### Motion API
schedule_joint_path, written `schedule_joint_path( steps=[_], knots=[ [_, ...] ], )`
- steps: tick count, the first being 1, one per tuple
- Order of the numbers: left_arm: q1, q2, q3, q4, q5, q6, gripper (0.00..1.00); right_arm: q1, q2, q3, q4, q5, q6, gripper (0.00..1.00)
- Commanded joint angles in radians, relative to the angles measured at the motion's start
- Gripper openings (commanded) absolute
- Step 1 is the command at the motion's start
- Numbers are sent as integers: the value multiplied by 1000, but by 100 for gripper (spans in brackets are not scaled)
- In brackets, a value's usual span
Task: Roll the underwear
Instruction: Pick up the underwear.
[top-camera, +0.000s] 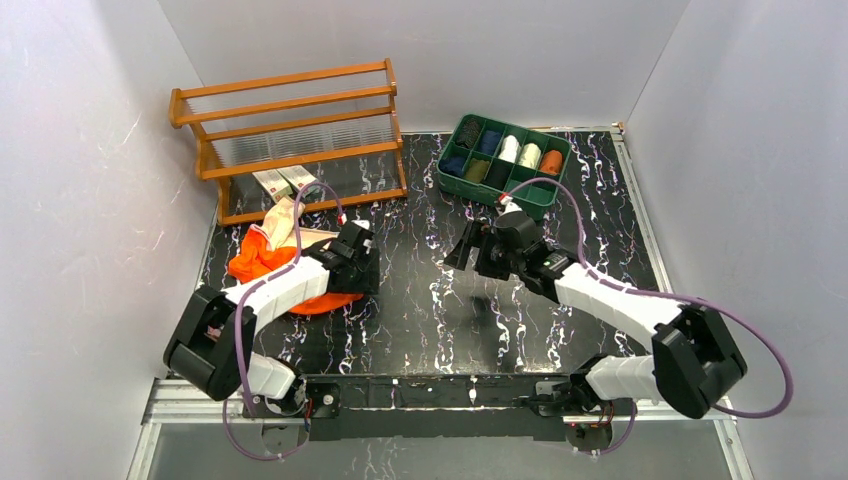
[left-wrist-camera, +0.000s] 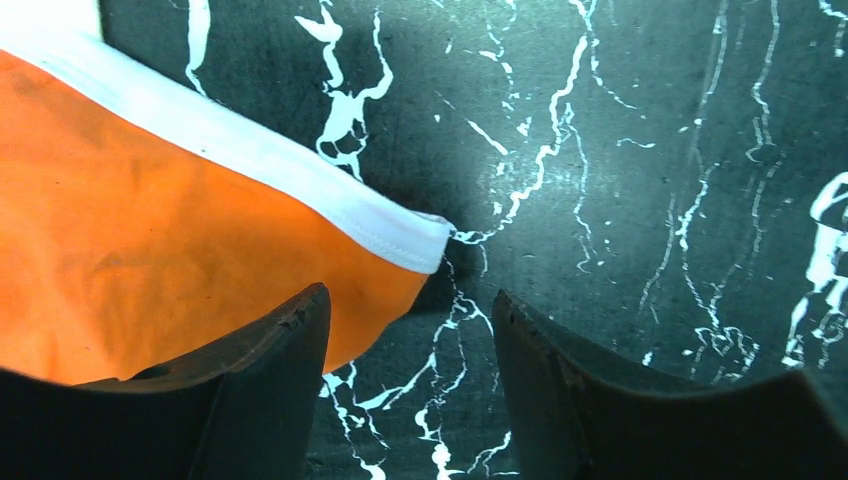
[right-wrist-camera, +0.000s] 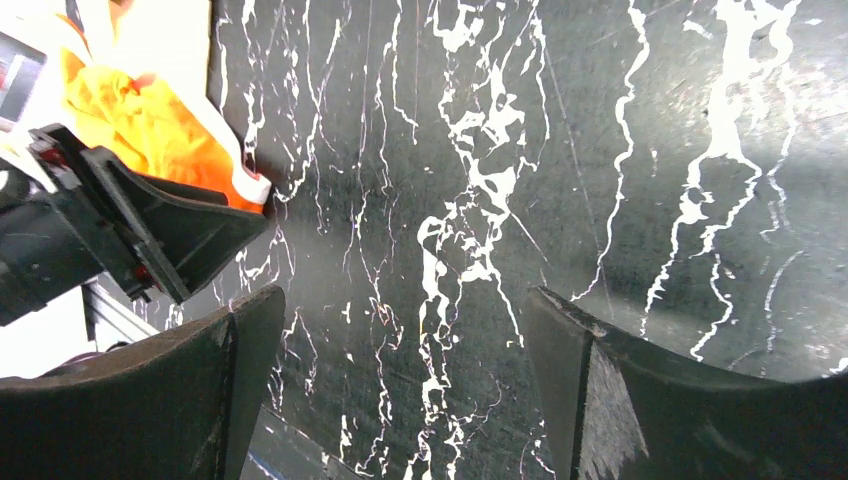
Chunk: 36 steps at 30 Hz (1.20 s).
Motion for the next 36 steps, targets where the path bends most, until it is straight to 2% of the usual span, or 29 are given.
schedule_joint_path(
  steps=[1,6,12,14,16,22,25,28,32,36],
  knots=[
    [-10,17,39,1,-93,20,56,-4,-77,-16,-39,105,5,96],
    [-19,86,62,12,-111,52,50,-5,-100,-14,-58,119,-7,97],
    [-35,134,80,15,-94,87,20,-5,-86,9,-101,141,-18,99],
    [-38,106,105,-10,-79,91,7,-6,-85,17,-117,155,-29,99],
    [-38,45,161,-48,-47,91,0,-7,-88,24,-130,174,-44,99],
    [-43,-107,547,-211,141,98,0,-53,-117,62,-172,237,-103,99],
    [-48,-90,707,-249,388,83,0,-104,-148,69,-167,228,-125,99],
    [-80,-66,793,-253,515,46,0,-162,-186,76,-164,220,-135,99],
    [-129,-62,852,-228,534,9,0,-224,-240,84,-164,229,-157,99],
    [-142,-64,842,-187,564,1,0,-252,-292,105,-199,278,-173,99]
  ],
)
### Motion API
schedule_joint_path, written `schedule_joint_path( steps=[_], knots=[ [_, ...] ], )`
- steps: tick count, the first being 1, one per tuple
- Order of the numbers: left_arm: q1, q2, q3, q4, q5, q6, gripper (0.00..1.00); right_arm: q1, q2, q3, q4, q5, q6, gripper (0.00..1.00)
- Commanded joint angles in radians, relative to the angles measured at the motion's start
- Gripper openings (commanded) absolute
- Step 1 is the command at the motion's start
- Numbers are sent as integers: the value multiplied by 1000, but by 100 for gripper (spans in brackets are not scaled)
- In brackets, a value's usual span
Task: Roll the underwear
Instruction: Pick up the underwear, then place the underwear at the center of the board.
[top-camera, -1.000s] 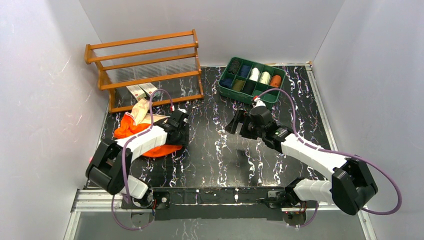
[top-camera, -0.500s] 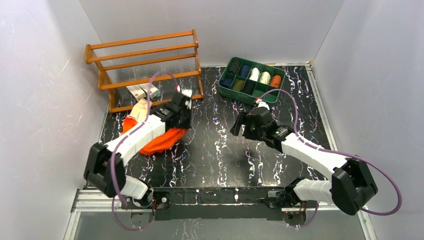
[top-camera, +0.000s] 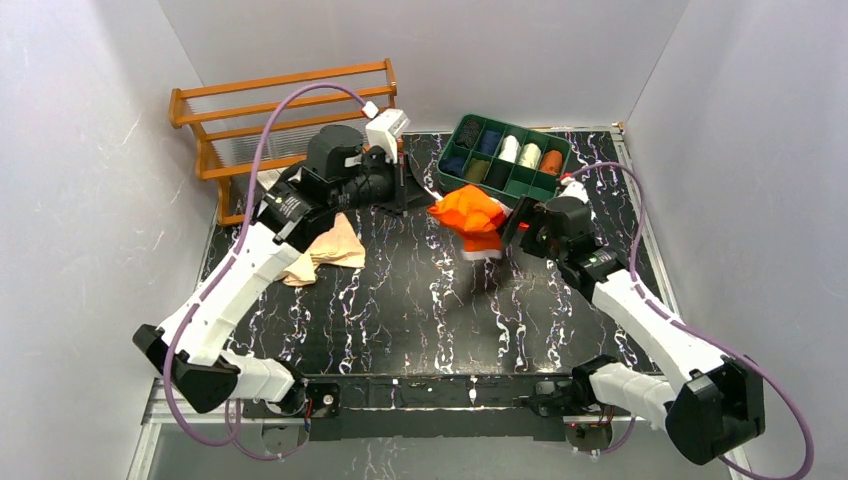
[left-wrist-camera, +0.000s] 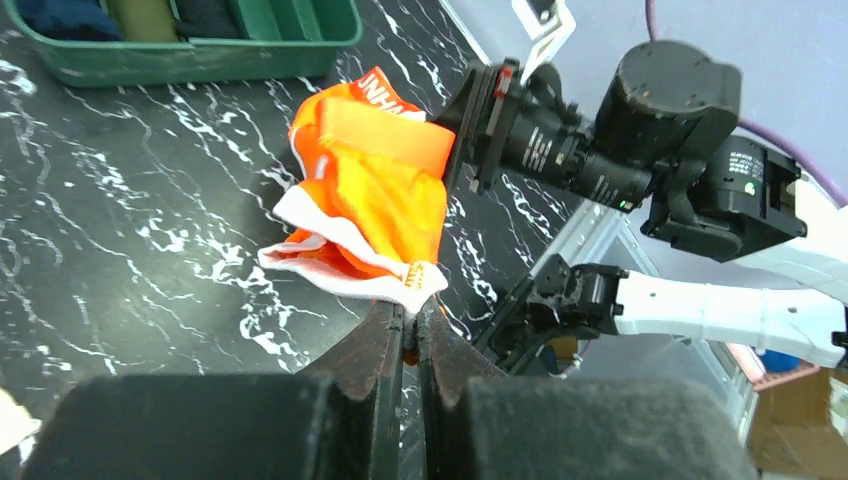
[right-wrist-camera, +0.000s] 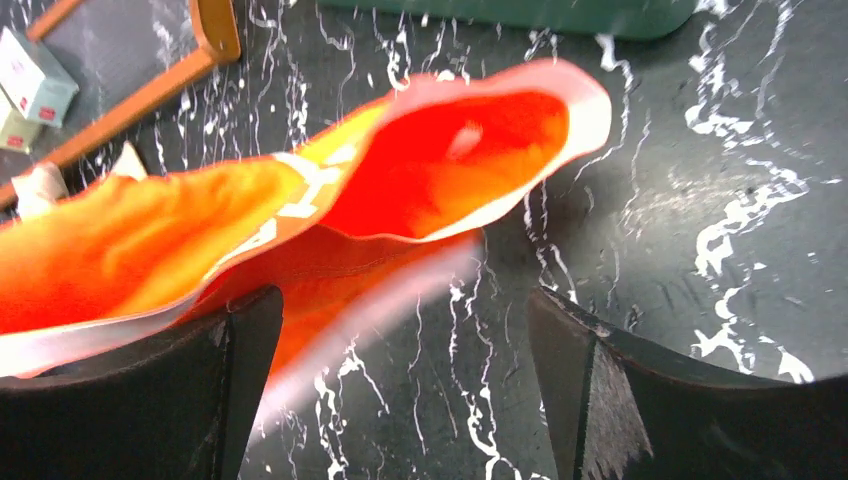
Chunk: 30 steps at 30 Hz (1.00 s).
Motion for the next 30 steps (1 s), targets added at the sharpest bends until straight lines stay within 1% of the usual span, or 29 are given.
schedule_joint_path(
  steps=[1,2,5,6,8,11,13,14,15,17,20,22,24,26,30],
  knots=[
    [-17,1,-6,12,102,-28,0,-32,-84,77,-37,96,-35,99],
    [-18,-4,-28,26,106,-28,0,-33,-102,82,-50,125,-33,99],
    [-19,-34,-126,48,59,-25,0,-33,-145,71,-52,160,-40,99],
    [-19,-65,-207,66,31,-44,0,-33,-163,63,-46,151,-49,99],
    [-19,-151,-416,129,-18,-109,0,-35,-193,45,-36,104,-76,99],
    [-20,-299,-704,245,-17,-239,0,-35,-192,42,-45,32,-117,99],
    [-21,-390,-835,284,-42,-303,0,-36,-164,47,-47,-51,-150,99],
    [-22,-456,-918,296,-64,-345,0,-36,-128,57,-53,-164,-168,99],
    [-22,-484,-935,291,-74,-354,0,-36,-101,58,-50,-233,-174,99],
    [-22,-515,-924,266,-109,-355,0,-38,-35,39,-8,-397,-191,98],
    [-23,-512,-867,162,-202,-330,0,-36,87,28,38,-624,-194,91],
    [-23,-493,-843,93,-255,-321,0,-32,177,30,57,-723,-182,88],
    [-23,-480,-842,53,-297,-322,0,-15,262,43,51,-733,-190,86],
    [-23,-485,-853,34,-332,-334,0,-4,344,77,11,-695,-197,86],
    [-23,-524,-874,16,-373,-354,0,10,483,142,-24,-716,-226,85]
  ],
)
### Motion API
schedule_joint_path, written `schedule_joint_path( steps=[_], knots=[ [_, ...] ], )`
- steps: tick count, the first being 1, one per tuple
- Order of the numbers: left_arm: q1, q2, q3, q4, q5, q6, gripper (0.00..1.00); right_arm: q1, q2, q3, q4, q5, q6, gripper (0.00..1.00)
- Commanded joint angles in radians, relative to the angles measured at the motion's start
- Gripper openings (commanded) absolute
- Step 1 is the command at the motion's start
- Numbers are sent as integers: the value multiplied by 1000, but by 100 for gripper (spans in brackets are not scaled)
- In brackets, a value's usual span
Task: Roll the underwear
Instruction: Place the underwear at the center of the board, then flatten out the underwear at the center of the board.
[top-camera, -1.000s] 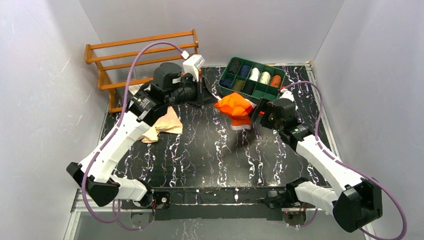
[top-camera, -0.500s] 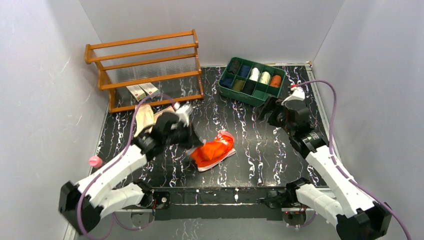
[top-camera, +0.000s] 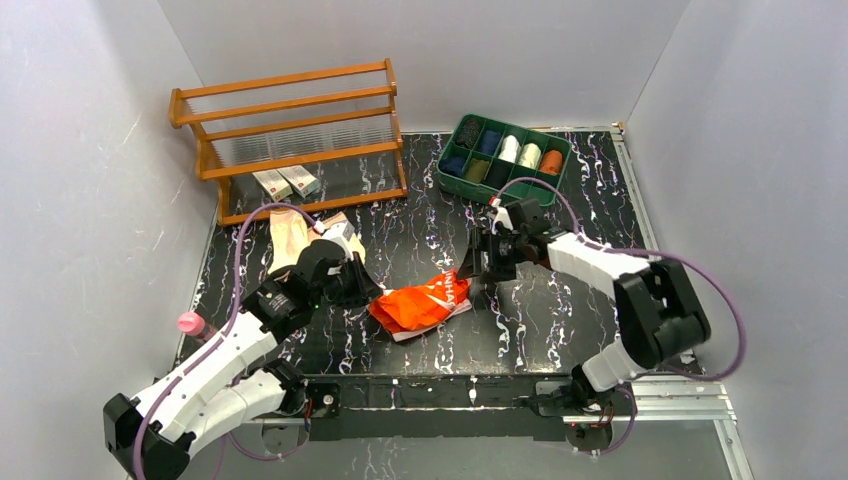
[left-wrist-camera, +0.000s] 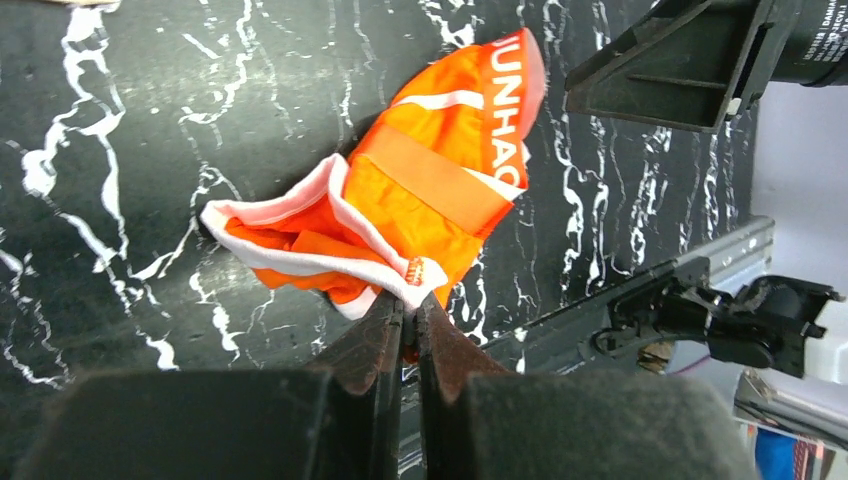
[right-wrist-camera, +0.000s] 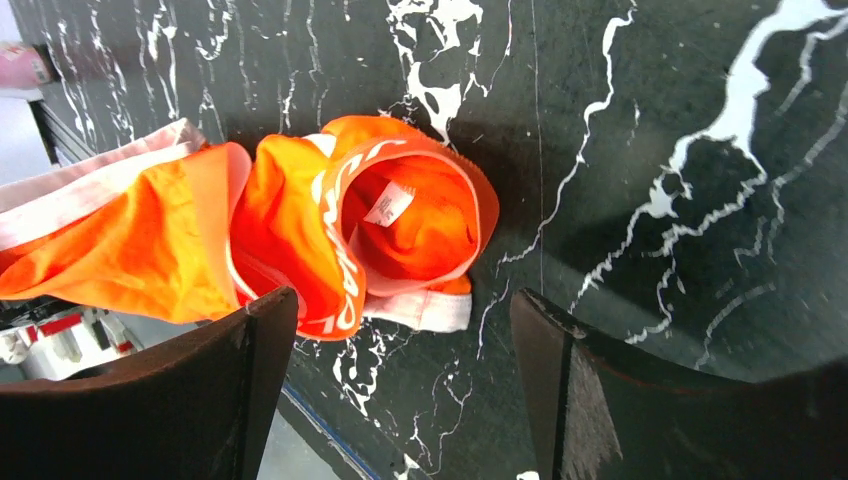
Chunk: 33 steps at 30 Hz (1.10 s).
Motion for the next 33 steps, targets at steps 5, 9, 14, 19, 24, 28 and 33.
schedule_joint_path(
  steps=[5,9,14,19,24,28,33],
  knots=[
    [-3,-73,-10,-97,-118,-24,0,26,188,122,2,-72,-28,82],
    [-2,-69,-10,-110,-120,-22,0,29,226,120,46,-78,8,72],
    [-3,-65,-7,-109,-128,-13,0,28,250,144,74,-90,27,36],
    [-3,-92,50,-109,-147,28,0,27,230,238,91,-138,31,1],
    [-3,-140,251,-169,-268,99,0,27,232,402,107,-233,51,1],
    [-3,-161,426,-220,-357,159,0,28,250,543,110,-260,48,1],
    [-3,-199,529,-188,-237,206,0,27,300,645,142,-229,40,1]
  ],
)
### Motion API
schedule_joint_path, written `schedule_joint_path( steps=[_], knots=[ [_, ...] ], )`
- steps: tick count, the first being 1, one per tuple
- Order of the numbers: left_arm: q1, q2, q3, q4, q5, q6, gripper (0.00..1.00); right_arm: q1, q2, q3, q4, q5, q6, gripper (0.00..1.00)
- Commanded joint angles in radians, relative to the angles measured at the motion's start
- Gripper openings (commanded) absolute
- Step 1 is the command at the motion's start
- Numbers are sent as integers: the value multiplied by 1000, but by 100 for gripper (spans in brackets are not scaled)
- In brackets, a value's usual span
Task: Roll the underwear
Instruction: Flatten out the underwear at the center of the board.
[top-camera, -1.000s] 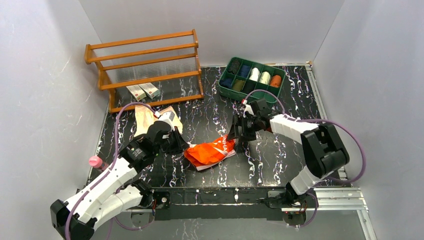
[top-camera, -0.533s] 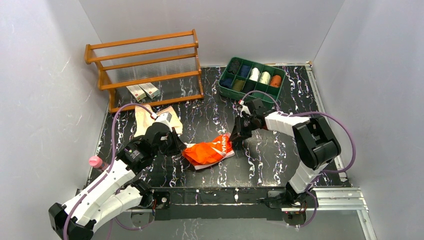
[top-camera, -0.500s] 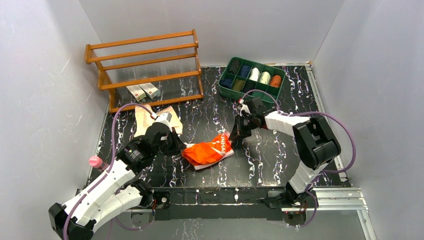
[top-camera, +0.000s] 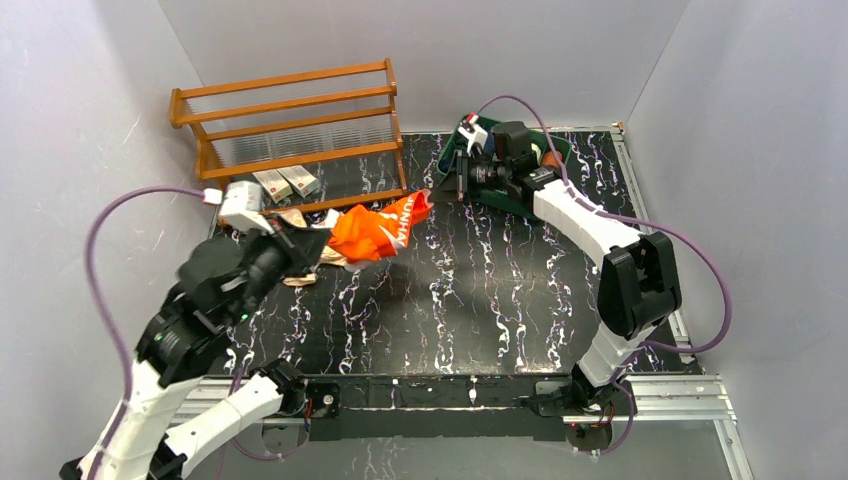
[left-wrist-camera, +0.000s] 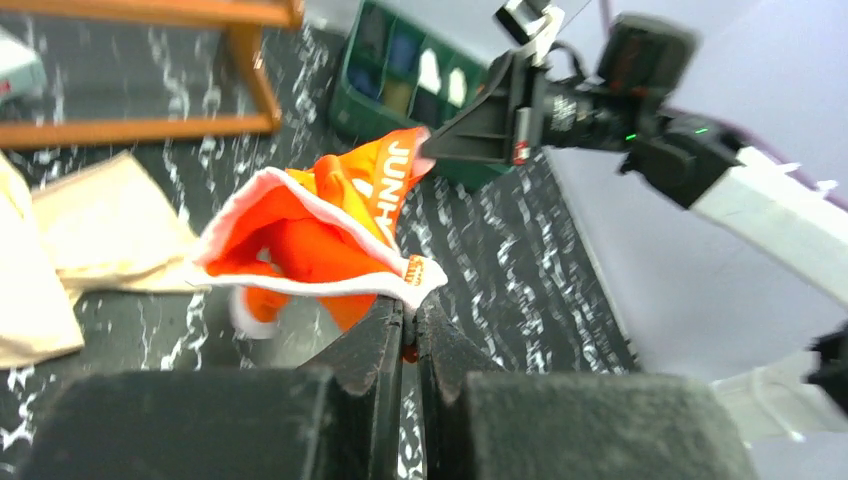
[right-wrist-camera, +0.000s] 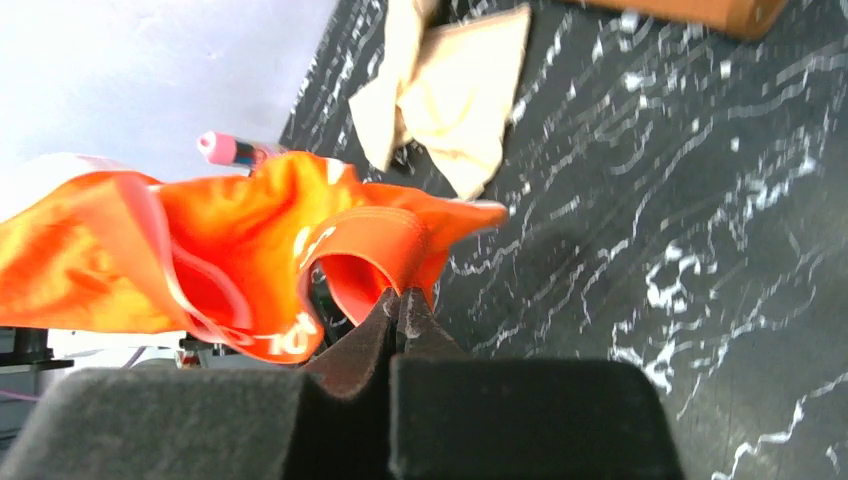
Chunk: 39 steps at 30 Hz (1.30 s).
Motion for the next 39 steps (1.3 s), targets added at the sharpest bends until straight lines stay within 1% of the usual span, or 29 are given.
schedule_joint_path(
  steps=[1,4,6,8,9,11,13,15,16,17,19,20,21,22,23,26,27,29,31,32,33,35,37,39],
  knots=[
    [-3,-23,59,4,117,70,0,1,65,98,38,-6,-10,1],
    [-3,9,13,50,374,45,0,0,128,132,-39,31,-35,1],
    [-3,46,-104,104,533,-19,0,0,155,122,-99,104,-60,1],
    [-4,58,-240,210,647,-99,0,-7,163,91,-134,196,-79,2],
    [-6,35,-320,272,661,-144,0,-14,160,71,-147,241,-91,4],
    [-7,-30,-445,354,630,-210,0,-43,150,39,-171,310,-105,7],
    [-9,-61,-549,459,656,-285,0,-81,134,3,-168,319,-111,12],
    [-19,-45,-625,545,687,-339,0,-116,118,-20,-180,303,-111,18],
    [-34,-25,-647,574,687,-346,1,-128,107,-32,-185,301,-113,24],
    [-56,-2,-661,618,683,-349,10,-135,93,-48,-187,306,-112,34],
    [-114,63,-688,749,684,-362,45,-140,55,-91,-186,325,-112,52],
    [-144,100,-695,811,688,-365,57,-141,29,-118,-188,335,-111,57],
    [-173,139,-690,841,690,-354,66,-142,7,-147,-189,346,-109,63],
    [-197,174,-672,834,689,-326,73,-142,-25,-177,-189,361,-106,67],
    [-210,203,-647,800,686,-291,78,-142,-55,-201,-196,384,-101,69],
    [-218,244,-561,664,637,-185,84,-144,-149,-284,-220,406,-66,71],
    [-218,242,-537,613,598,-152,86,-144,-186,-328,-211,384,-35,71],
    [-218,233,-490,503,502,-90,88,-144,-267,-447,-143,288,59,71],
    [-217,227,-441,406,411,-24,89,-135,-349,-595,-16,158,192,72],
    [-217,227,-415,356,353,3,89,-120,-391,-668,49,118,264,72],
    [-216,229,-391,305,297,19,91,-96,-427,-725,91,118,328,72],
    [-216,242,-353,219,172,37,95,-13,-486,-796,124,163,422,73],
    [-213,269,-325,158,85,53,98,114,-521,-827,129,223,495,75],
    [-204,302,-301,131,36,74,98,198,-540,-833,129,303,547,76]
  ],
)
